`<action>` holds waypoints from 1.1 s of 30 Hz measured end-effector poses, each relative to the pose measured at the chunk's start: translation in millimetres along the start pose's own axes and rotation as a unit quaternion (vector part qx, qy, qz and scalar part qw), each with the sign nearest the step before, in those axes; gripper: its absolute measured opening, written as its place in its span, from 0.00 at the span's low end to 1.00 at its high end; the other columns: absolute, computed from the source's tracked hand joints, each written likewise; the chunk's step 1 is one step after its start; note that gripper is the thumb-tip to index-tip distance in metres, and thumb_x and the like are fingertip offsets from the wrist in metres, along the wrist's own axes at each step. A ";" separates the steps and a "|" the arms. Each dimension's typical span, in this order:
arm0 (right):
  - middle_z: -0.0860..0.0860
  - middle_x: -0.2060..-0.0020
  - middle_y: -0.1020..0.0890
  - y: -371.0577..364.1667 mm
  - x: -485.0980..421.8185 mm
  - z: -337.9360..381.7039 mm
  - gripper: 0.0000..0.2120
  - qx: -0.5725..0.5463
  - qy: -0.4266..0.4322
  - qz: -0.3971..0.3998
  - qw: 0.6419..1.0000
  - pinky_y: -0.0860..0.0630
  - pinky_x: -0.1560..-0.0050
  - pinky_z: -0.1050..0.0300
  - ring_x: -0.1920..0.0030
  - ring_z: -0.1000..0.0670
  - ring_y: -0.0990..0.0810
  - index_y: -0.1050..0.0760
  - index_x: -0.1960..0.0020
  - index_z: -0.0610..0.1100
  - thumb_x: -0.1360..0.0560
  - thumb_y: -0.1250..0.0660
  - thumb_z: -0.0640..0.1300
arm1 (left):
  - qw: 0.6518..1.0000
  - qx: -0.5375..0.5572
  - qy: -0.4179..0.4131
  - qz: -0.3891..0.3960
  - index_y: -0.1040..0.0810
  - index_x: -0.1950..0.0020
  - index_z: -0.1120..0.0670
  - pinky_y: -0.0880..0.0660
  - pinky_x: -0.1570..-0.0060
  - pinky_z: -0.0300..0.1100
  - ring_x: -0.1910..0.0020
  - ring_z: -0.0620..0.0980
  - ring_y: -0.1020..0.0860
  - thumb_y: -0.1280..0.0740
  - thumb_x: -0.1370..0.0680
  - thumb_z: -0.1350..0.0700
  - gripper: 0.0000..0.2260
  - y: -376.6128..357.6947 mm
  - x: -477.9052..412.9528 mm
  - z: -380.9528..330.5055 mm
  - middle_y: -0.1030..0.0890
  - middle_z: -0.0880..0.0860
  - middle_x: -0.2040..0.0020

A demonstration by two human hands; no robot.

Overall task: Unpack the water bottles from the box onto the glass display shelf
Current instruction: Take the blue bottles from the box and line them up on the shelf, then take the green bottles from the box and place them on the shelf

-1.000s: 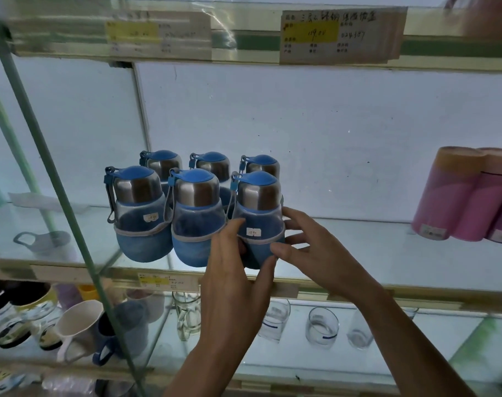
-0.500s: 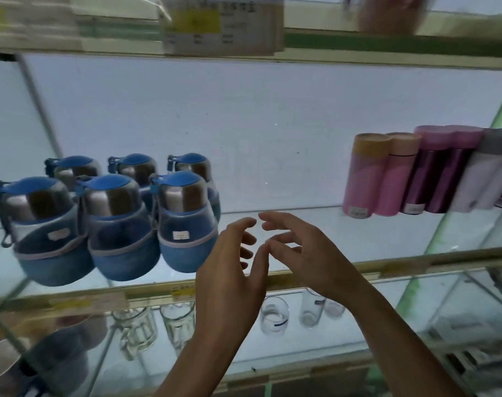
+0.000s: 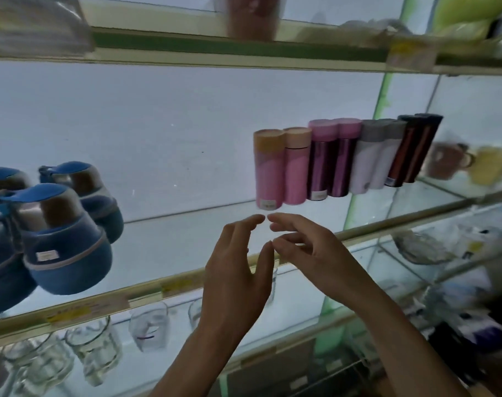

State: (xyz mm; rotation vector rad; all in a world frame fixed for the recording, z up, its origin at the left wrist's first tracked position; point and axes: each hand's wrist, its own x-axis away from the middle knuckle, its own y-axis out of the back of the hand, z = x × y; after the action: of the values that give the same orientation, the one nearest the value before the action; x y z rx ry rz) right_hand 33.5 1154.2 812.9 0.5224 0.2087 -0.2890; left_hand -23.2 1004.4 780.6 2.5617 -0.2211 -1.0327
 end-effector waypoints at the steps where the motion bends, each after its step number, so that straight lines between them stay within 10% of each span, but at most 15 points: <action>1: 0.63 0.39 0.19 9.1 4.8 -4.9 0.17 -0.001 -0.007 -0.005 1.000 0.23 0.43 0.67 0.42 0.64 0.19 0.26 0.31 0.60 0.18 0.33 0.46 | 1.000 0.007 -0.006 0.008 0.26 0.31 0.46 0.23 0.42 0.40 0.39 0.37 0.24 0.32 0.19 0.52 0.16 -9.5 0.8 -5.0 0.24 0.40 0.37; 10: 0.63 0.37 0.20 80.7 62.0 -59.4 0.18 0.012 -0.083 -0.056 0.995 0.24 0.45 0.68 0.41 0.66 0.21 0.27 0.29 0.61 0.18 0.33 0.50 | 0.992 0.064 -0.034 0.105 0.26 0.33 0.46 0.31 0.42 0.27 0.40 0.35 0.25 0.31 0.20 0.59 0.18 -94.8 24.7 -45.0 0.23 0.38 0.40; 16: 0.63 0.37 0.21 112.0 103.9 -98.4 0.18 0.003 -0.147 -0.102 0.984 0.23 0.42 0.64 0.40 0.66 0.22 0.27 0.30 0.62 0.19 0.33 0.51 | 0.975 0.091 -0.014 0.202 0.27 0.30 0.45 0.25 0.37 0.44 0.37 0.39 0.26 0.32 0.19 0.55 0.18 -149.6 44.9 -58.1 0.24 0.41 0.37; 33: 0.60 0.35 0.24 100.8 187.2 -211.9 0.21 -0.008 -0.404 -0.218 0.888 0.24 0.40 0.61 0.35 0.60 0.25 0.30 0.26 0.60 0.18 0.34 0.56 | 0.849 0.127 -0.015 0.512 0.29 0.29 0.42 0.22 0.43 0.49 0.41 0.43 0.22 0.36 0.18 0.47 0.17 -274.7 103.4 -4.5 0.24 0.43 0.36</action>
State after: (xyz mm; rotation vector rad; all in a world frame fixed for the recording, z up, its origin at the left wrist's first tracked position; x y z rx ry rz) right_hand 215.9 1306.5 629.5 0.2955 -0.4959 -0.9166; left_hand 56.4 1229.6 609.9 2.0652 -1.6010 -0.6078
